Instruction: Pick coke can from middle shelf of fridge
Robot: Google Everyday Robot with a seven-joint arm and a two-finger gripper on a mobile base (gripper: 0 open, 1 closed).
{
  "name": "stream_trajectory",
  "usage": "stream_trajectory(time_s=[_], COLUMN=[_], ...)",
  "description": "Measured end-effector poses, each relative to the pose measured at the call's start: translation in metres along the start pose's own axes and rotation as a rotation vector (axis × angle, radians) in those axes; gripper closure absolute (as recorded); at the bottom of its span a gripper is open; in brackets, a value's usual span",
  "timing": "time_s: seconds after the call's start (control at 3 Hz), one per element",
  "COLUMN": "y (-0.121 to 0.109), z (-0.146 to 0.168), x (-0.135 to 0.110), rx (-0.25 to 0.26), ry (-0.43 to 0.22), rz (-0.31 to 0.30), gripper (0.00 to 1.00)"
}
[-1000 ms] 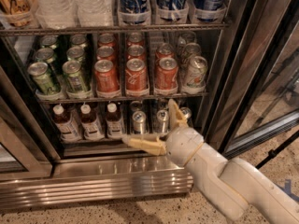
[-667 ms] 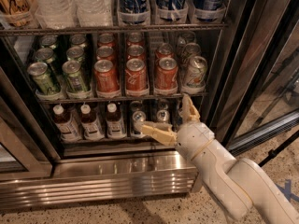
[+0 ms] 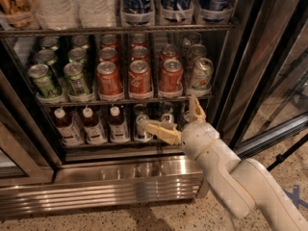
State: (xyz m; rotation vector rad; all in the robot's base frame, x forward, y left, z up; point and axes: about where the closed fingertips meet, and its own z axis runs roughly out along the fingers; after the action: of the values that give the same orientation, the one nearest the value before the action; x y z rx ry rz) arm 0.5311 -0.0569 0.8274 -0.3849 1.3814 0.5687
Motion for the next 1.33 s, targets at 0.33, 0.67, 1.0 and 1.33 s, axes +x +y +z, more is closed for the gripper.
stream_trajectory(time_s=[0.33, 0.67, 1.0, 1.33], y=[-0.013, -0.013, -0.024, -0.04], z=[0.012, 0.012, 0.024, 0.052], x=[0.009, 0.009, 0.014, 0.018], rx=[0.047, 0.047, 0.08, 0.136], ry=[0.016, 0.016, 0.028, 0.032], rz=[-0.033, -0.033, -0.03, -0.044], gripper=[0.0, 0.0, 0.0, 0.0])
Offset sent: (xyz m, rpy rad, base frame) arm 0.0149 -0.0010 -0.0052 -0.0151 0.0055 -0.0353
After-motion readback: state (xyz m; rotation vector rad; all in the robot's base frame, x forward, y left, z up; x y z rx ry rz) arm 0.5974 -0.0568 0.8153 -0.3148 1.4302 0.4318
